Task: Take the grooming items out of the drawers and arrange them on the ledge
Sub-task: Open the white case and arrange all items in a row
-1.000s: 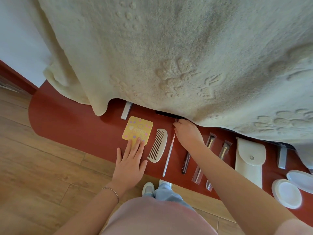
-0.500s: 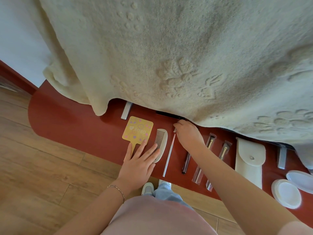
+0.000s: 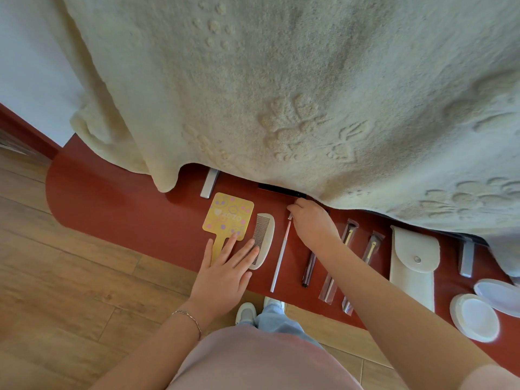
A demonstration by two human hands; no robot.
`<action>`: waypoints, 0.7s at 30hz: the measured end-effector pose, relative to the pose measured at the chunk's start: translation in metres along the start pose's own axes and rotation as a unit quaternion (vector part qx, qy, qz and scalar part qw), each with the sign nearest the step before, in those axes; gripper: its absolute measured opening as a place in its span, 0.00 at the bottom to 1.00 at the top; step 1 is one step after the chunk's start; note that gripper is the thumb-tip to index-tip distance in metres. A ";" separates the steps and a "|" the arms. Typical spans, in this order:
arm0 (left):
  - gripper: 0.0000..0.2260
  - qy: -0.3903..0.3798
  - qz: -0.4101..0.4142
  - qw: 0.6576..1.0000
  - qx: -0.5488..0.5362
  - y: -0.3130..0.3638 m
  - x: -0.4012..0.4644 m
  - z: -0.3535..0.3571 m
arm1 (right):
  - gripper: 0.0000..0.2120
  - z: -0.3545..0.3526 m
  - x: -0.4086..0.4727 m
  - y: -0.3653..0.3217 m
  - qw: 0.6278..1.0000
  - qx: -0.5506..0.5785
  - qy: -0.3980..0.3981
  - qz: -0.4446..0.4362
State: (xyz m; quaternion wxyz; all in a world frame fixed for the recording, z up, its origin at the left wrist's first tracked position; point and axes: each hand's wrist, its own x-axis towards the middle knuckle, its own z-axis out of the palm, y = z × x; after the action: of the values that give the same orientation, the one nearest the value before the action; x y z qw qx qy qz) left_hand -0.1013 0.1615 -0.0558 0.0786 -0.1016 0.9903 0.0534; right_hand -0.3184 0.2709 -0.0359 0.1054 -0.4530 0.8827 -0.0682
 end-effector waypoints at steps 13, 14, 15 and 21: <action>0.22 0.047 0.073 0.996 -0.031 0.029 0.009 -0.009 | 0.16 -0.015 -0.062 0.012 0.992 0.010 0.114 0.046; 0.22 0.049 0.089 0.994 -0.030 0.034 0.011 -0.011 | 0.18 -0.011 -0.070 0.014 0.994 -0.005 0.094 0.049; 0.21 0.049 0.103 0.993 -0.029 0.038 0.014 -0.012 | 0.20 -0.007 -0.077 0.015 0.996 -0.021 0.073 0.048; 0.21 0.030 0.157 0.987 -0.002 0.056 0.024 -0.012 | 0.28 0.008 -0.100 0.016 0.998 -0.046 -0.003 0.035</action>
State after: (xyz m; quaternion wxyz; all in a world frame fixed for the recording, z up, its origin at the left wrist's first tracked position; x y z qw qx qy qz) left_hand -0.1376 0.2100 -0.0434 0.0396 0.0537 0.9957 0.0644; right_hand -0.2724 0.3610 -0.0347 0.0895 -0.4261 0.9000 -0.0219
